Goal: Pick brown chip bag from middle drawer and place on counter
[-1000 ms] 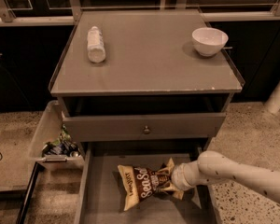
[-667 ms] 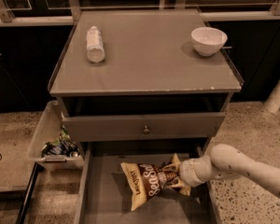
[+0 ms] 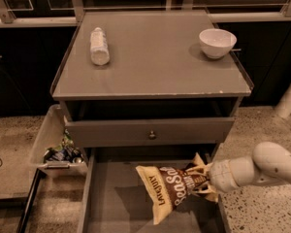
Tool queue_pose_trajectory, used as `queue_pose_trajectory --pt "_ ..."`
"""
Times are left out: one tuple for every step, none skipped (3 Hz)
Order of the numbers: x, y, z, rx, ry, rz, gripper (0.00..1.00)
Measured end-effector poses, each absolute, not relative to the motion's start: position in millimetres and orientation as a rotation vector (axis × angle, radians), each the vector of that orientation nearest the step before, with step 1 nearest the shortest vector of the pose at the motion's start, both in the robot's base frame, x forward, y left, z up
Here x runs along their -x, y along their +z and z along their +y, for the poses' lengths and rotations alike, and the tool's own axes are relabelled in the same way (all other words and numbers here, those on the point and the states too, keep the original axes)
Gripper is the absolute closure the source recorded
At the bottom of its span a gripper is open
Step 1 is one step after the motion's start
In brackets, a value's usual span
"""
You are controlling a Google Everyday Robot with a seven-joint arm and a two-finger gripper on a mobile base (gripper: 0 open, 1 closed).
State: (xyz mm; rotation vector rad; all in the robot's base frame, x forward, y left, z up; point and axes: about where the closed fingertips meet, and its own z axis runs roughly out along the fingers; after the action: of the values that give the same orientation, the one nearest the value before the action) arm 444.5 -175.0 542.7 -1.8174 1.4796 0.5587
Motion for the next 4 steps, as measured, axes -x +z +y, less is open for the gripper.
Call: queue_pose_trajectory --pt "-436 613 -172 1.864 0.443 1.451 1.0" --pt "-436 613 -172 1.864 0.443 1.451 1.0" --pt "-433 611 -164 1.852 0.484 1.438 1.0" --pt "-446 641 -159 1.864 0.42 1.408 1.0"
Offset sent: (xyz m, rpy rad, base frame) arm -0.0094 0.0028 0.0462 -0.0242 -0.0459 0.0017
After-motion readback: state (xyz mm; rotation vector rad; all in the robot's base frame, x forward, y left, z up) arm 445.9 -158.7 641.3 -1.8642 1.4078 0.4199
